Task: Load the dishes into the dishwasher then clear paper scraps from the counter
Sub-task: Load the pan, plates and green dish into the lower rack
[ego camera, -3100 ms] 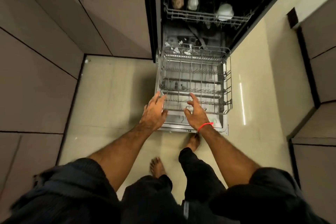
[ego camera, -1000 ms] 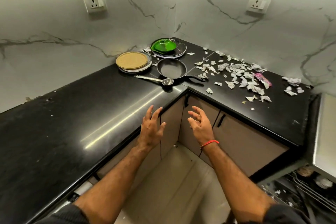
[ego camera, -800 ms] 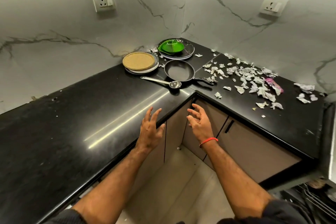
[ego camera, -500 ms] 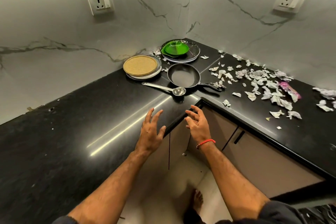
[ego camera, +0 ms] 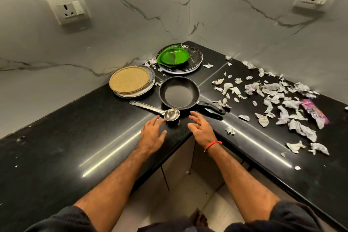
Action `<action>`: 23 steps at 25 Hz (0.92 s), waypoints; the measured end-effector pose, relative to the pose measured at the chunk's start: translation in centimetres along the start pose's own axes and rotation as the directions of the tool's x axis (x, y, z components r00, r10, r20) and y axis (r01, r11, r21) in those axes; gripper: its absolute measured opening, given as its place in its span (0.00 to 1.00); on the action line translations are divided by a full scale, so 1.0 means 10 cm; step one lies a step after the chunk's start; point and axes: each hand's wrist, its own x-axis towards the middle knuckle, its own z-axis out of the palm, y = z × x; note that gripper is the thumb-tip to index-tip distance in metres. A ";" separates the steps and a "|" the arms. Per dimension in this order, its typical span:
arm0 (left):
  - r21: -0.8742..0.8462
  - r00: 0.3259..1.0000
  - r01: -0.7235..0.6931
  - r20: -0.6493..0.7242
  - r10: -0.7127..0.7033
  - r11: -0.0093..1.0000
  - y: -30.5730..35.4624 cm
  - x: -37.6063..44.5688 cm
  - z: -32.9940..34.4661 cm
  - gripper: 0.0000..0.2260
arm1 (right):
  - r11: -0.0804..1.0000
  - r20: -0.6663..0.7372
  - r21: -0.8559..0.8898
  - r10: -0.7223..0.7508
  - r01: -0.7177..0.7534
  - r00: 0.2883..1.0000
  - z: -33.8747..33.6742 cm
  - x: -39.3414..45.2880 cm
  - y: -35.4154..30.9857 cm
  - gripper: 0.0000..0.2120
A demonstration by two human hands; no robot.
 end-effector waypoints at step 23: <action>-0.132 0.969 -0.197 0.122 0.213 0.971 0.03 0.49 -0.03 0.24 | 0.811 -0.466 -0.479 0.092 -0.337 0.880 -0.44 0.69 0.13 0.13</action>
